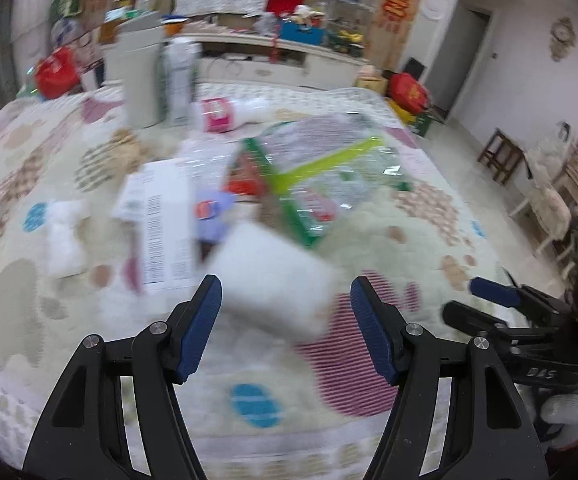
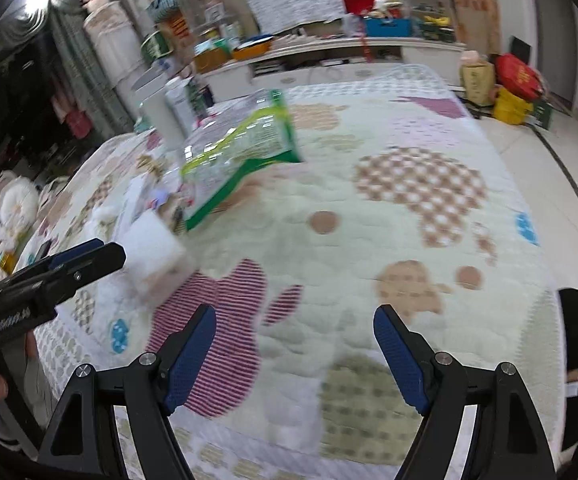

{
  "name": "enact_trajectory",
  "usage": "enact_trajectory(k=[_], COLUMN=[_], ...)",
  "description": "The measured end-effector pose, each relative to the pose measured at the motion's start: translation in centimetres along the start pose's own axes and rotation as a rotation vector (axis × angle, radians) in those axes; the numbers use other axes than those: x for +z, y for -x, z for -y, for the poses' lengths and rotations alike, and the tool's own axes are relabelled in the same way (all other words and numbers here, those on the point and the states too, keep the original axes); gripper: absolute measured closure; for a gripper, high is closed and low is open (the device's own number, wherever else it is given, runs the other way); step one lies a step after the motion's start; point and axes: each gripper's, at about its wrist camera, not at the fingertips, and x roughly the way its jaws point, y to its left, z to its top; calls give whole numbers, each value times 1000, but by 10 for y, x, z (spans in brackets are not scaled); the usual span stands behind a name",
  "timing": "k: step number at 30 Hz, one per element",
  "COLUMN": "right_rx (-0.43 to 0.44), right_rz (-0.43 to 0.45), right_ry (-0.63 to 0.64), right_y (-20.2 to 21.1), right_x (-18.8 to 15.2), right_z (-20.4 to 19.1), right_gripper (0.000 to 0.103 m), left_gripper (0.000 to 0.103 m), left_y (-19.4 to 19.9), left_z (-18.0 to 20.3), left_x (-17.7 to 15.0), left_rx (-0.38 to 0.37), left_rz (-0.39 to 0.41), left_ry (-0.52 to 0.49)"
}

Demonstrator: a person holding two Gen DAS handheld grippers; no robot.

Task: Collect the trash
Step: 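Approach the white foam block with the right tool while the left tool approaches the white wrapped bundle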

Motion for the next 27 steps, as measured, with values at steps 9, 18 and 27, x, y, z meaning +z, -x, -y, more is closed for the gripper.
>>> enact_trajectory(k=[9, 18, 27], right_rx=[63, 152, 125], right_rz=[-32, -46, -117], right_ry=[53, 246, 331], right_y=[-26, -57, -99], right_x=[13, 38, 44], right_z=[-39, -99, -111], right_gripper=[24, 18, 18], left_gripper=[37, 37, 37], left_y=[12, -1, -35], left_z=[-105, -164, -181], left_x=[3, 21, 27], left_rx=[114, 81, 74], left_rz=[9, 5, -36], left_ry=[168, 268, 292])
